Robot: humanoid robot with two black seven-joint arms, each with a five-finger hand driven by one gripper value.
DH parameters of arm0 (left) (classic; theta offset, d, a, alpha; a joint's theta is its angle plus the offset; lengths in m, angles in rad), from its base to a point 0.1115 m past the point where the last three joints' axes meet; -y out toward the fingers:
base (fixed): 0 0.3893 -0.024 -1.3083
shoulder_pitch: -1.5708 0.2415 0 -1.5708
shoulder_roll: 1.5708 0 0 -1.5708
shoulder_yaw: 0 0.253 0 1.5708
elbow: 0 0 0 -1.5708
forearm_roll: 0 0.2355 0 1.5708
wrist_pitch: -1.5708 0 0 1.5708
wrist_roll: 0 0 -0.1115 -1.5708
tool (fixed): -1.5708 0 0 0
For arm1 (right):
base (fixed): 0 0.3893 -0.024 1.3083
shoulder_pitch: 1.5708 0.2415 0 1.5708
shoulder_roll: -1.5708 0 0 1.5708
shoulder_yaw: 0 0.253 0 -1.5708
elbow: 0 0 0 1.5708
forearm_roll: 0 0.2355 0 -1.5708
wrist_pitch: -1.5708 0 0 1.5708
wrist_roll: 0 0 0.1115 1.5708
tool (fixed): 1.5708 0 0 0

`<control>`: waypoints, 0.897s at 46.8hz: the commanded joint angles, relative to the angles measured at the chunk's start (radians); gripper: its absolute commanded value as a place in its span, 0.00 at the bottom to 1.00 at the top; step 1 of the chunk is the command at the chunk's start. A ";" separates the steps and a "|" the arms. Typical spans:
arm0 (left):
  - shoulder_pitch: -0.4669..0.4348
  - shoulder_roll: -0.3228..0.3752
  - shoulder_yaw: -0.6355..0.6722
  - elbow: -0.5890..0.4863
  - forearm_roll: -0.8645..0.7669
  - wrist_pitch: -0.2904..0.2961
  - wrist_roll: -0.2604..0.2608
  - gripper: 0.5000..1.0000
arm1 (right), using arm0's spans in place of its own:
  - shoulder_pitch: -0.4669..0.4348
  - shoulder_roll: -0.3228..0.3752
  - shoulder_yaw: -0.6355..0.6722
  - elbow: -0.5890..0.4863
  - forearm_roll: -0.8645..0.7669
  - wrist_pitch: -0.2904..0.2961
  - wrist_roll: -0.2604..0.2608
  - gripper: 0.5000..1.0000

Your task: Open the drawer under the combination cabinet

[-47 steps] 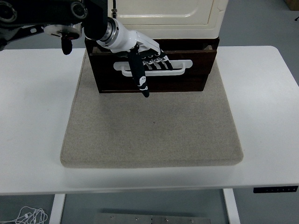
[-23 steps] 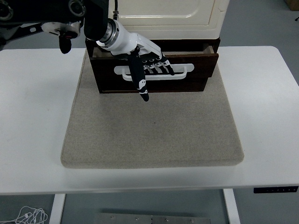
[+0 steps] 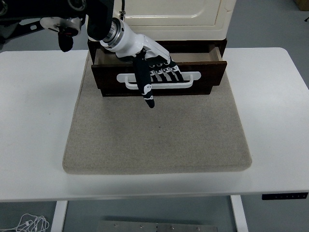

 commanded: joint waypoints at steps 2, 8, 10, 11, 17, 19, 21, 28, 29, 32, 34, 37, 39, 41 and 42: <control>0.000 0.003 -0.003 -0.001 -0.001 -0.018 0.000 1.00 | 0.000 0.000 0.000 0.000 0.000 0.000 0.000 0.85; 0.000 0.009 -0.015 -0.001 -0.001 -0.041 0.000 1.00 | 0.000 0.000 0.000 0.000 0.000 0.000 0.000 0.86; 0.000 0.011 -0.019 -0.001 -0.001 -0.051 0.000 1.00 | 0.000 0.000 0.000 0.000 0.000 0.000 0.000 0.86; 0.000 0.014 -0.019 -0.001 -0.001 -0.054 0.000 1.00 | 0.000 0.000 0.000 0.000 0.000 0.000 0.000 0.85; 0.000 0.015 -0.024 -0.001 -0.001 -0.074 0.000 1.00 | 0.000 0.000 0.000 0.000 0.000 0.000 0.000 0.86; -0.001 0.017 -0.026 -0.003 -0.001 -0.077 0.000 1.00 | 0.000 0.000 0.000 0.000 0.000 0.000 0.000 0.86; -0.001 0.020 -0.027 -0.003 -0.003 -0.084 -0.001 1.00 | 0.000 0.000 0.000 0.000 0.000 0.000 0.000 0.86; -0.008 0.040 -0.078 -0.001 -0.003 -0.091 0.000 1.00 | 0.000 0.000 0.000 0.000 0.000 0.000 0.000 0.85; -0.012 0.043 -0.082 -0.001 -0.003 -0.091 0.000 1.00 | 0.000 0.000 0.000 0.000 0.000 0.000 0.000 0.86; -0.023 0.045 -0.090 -0.001 -0.003 -0.091 0.000 1.00 | 0.000 0.000 0.000 0.000 0.000 0.000 0.000 0.86; -0.029 0.049 -0.096 -0.001 -0.004 -0.091 0.000 1.00 | 0.000 0.000 0.000 0.000 0.000 0.000 0.000 0.85; -0.038 0.058 -0.119 -0.001 -0.012 -0.091 0.000 1.00 | 0.000 0.000 0.000 0.000 0.000 0.000 0.000 0.85; -0.040 0.066 -0.148 -0.001 -0.014 -0.091 -0.001 1.00 | 0.000 0.000 0.000 0.000 0.000 0.000 0.000 0.85; -0.038 0.077 -0.183 -0.001 -0.015 -0.091 -0.003 1.00 | 0.000 0.000 0.000 0.000 0.000 0.000 0.000 0.85; -0.037 0.083 -0.205 -0.001 -0.015 -0.091 -0.006 1.00 | 0.000 0.000 0.000 0.000 0.000 0.000 0.000 0.86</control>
